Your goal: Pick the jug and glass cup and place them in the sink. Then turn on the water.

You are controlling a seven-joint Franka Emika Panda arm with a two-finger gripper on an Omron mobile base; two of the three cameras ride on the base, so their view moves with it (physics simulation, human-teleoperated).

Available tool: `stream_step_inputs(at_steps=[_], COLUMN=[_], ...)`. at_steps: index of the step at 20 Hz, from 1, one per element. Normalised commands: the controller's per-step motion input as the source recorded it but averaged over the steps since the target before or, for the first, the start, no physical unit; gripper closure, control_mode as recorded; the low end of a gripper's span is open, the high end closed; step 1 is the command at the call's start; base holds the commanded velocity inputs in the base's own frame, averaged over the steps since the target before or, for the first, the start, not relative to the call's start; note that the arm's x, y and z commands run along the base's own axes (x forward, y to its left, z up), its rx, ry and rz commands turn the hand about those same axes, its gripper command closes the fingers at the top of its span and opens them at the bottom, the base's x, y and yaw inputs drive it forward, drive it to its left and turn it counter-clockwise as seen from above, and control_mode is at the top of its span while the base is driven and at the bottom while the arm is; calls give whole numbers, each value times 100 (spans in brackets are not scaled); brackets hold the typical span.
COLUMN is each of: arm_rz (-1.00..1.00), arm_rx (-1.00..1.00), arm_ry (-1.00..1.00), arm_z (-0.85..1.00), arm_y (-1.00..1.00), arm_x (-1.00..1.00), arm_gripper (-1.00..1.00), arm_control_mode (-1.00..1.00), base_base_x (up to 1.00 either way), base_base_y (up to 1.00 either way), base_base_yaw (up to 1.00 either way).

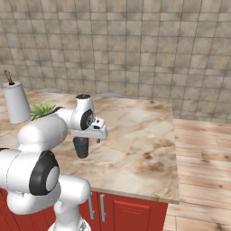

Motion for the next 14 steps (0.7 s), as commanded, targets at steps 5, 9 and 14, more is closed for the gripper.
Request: stream_step_inputs(at_steps=[5, 9, 14], arm_rz=[0, 0, 0], arm_rx=[0, 0, 0], arm_ry=[0, 0, 0], arm_z=[-21, -21, -15], arm_y=[0, 0, 1], arm_x=[11, 10, 13], arm_gripper=[-100, -100, -100], arm_control_mode=[-100, -100, -100], base_base_x=[0, 0, 0], base_base_y=[0, 0, 0], base_base_yaw=[0, 0, 0])
